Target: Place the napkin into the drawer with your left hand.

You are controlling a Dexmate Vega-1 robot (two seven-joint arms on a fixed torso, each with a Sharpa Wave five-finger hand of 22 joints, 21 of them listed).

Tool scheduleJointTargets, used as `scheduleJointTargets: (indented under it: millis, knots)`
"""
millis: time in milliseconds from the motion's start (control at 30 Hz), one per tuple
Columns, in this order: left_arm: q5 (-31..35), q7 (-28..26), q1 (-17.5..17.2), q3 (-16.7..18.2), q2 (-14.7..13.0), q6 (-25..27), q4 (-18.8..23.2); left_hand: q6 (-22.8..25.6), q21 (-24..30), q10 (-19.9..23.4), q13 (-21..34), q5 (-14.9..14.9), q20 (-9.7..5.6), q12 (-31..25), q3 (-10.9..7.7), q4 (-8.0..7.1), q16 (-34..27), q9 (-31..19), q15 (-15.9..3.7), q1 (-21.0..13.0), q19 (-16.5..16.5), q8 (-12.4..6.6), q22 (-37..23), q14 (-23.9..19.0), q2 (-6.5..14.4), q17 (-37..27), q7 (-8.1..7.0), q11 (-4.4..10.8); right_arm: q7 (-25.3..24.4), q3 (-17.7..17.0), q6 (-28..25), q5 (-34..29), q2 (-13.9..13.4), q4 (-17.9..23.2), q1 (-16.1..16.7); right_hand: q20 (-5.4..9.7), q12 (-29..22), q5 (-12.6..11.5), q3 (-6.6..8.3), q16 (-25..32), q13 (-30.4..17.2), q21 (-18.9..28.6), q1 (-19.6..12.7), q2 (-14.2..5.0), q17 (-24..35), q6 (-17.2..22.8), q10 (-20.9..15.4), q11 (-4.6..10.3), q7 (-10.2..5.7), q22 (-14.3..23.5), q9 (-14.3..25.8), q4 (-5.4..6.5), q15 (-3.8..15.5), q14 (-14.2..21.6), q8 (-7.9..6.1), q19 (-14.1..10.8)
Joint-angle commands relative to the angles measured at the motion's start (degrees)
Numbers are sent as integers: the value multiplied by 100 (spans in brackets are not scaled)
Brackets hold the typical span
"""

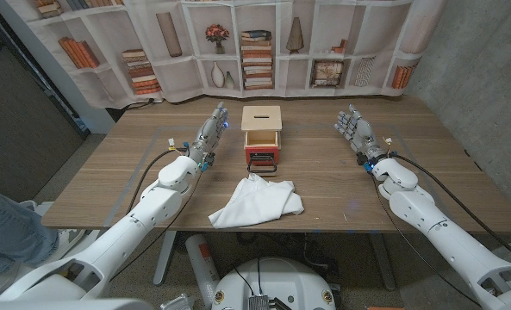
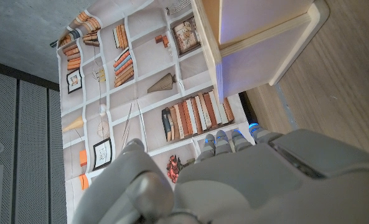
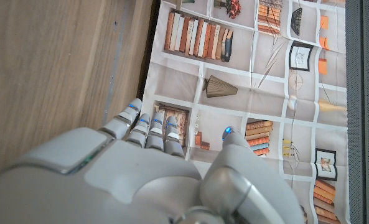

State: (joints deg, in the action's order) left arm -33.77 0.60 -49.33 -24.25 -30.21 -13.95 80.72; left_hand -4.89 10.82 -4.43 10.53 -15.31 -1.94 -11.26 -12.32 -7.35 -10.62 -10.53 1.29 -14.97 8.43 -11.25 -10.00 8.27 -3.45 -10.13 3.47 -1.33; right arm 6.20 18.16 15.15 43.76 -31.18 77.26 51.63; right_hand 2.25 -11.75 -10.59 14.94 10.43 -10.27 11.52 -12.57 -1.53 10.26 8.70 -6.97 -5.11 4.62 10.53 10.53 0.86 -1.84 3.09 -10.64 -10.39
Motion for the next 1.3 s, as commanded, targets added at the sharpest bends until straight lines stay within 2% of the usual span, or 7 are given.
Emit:
scheduleJointTargets:
  millis: [33,633,767,933,1300]
  knots:
    - [11,-12,-264,144,-224,-197,299,45,33,28,11,-51,-109,-42,-17,46,-20,-15,7,-65,28,-27,-31,-20,23,-16,4,19,-88,32,68,-60,59,40,40,94,-14,-31,26,16,-9,20,-71,-16,8,-16,-21,-3,-17,17,16,-32,-19,-3,-36,10]
    - [233,-23,-646,256,-383,-747,521,119,40,90,11,-62,-94,-61,-22,70,-31,-14,-19,-111,29,-47,-31,-77,61,-15,-28,42,-425,-7,64,-212,-68,432,286,103,-19,-29,17,22,-9,27,-85,-31,8,-13,-46,-5,-30,16,15,-55,-7,14,-38,-8]
    - [189,57,-687,275,-371,-865,469,127,44,107,11,-64,-97,-66,-23,75,-31,-14,-23,-121,20,-47,-30,-86,68,-14,-25,45,-501,-33,81,-230,-80,483,329,147,-37,-26,11,60,-9,78,-94,-38,8,17,-107,53,-58,15,15,-73,58,134,-49,-152]
    - [225,122,-755,292,-339,-1132,420,142,53,129,11,-66,-92,-72,-22,81,-34,-14,-27,-133,1,-49,-30,-104,76,-14,-30,44,-513,-70,75,-223,-138,569,373,158,-40,-25,7,59,-8,83,-102,-33,6,32,-121,59,-60,14,15,-85,68,152,-54,-174]
    - [409,192,-823,285,-270,-1622,282,204,66,165,10,-72,-91,-78,-19,96,-44,-13,-37,-159,-35,-64,-28,-159,90,-13,-47,55,-590,-134,187,-207,-105,629,450,139,-32,-24,-2,40,-8,72,-109,-27,5,69,-119,-20,3,12,15,-103,33,136,-64,-166]
